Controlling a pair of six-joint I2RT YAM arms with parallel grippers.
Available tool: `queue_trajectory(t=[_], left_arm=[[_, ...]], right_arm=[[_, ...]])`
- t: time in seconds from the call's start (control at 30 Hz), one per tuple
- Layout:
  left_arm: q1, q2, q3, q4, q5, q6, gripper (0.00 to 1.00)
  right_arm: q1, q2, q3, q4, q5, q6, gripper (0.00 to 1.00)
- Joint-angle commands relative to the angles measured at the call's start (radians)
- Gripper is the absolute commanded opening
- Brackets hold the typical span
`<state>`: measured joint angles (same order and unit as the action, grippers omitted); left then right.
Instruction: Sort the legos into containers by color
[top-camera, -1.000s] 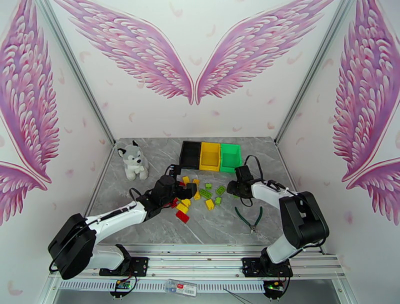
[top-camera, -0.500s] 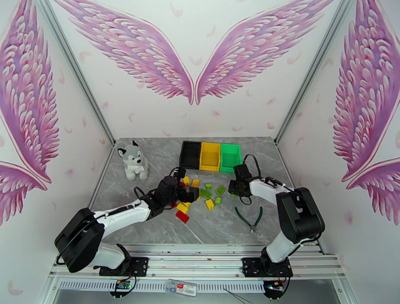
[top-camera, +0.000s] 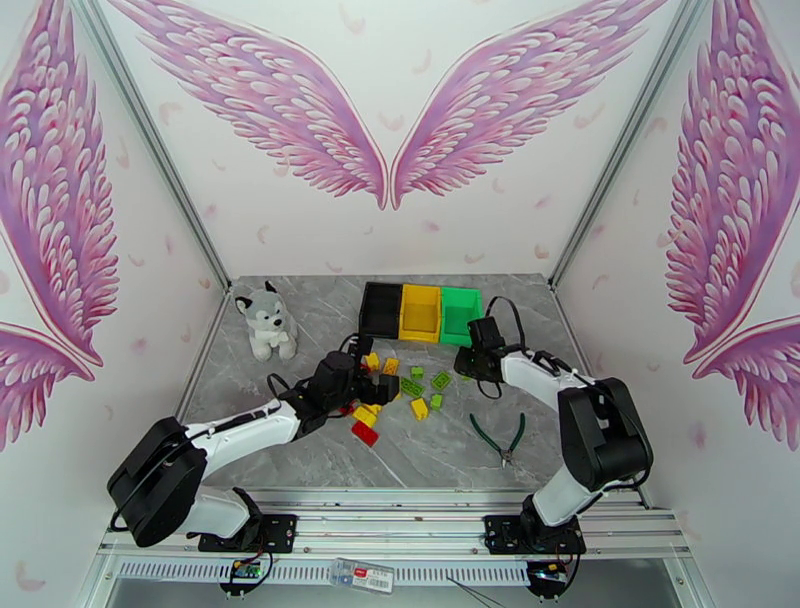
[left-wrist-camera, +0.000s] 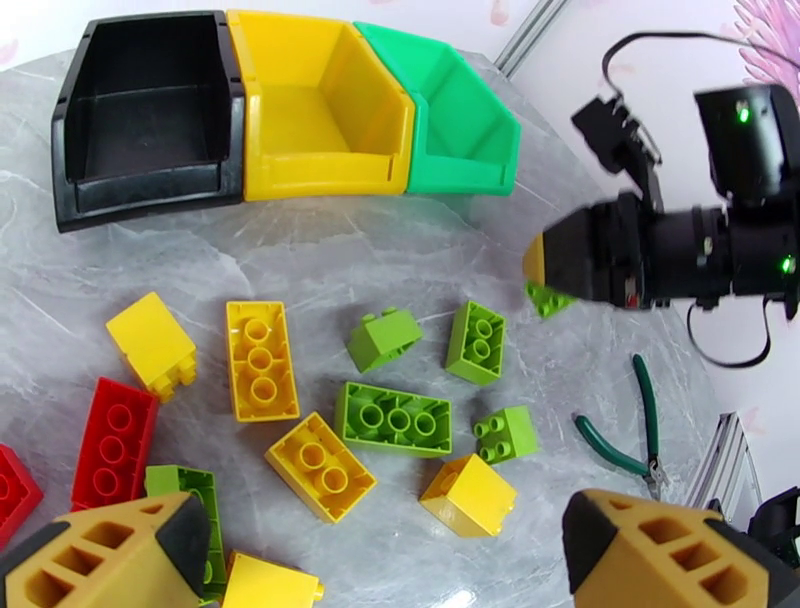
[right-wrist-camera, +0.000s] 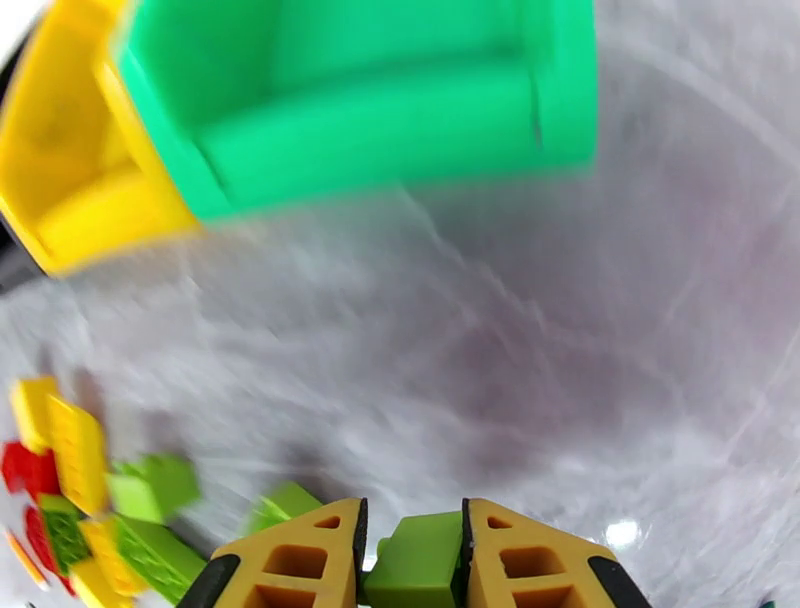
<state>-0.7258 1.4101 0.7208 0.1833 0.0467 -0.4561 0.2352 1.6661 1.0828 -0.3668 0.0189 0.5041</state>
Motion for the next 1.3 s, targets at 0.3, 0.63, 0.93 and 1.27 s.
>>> queue_trajectory(t=[0.3, 0.63, 0.93, 1.27], left_arm=[[-0.007, -0.034, 0.032, -0.045, -0.085, 0.051, 0.99], [-0.007, -0.054, 0.025, -0.056, -0.116, 0.060, 0.99], [-0.012, -0.036, 0.032, -0.066, -0.132, 0.048, 0.99], [-0.030, -0.007, 0.042, -0.064, -0.093, 0.010, 0.99]], right_arm=[[-0.019, 0.286, 0.529, -0.211, 0.118, 0.013, 0.29], [-0.021, 0.230, 0.504, -0.205, 0.077, -0.019, 0.70], [0.054, -0.040, 0.135, -0.050, -0.053, 0.008, 0.69], [0.255, -0.242, -0.180, 0.018, 0.056, 0.054, 0.67]])
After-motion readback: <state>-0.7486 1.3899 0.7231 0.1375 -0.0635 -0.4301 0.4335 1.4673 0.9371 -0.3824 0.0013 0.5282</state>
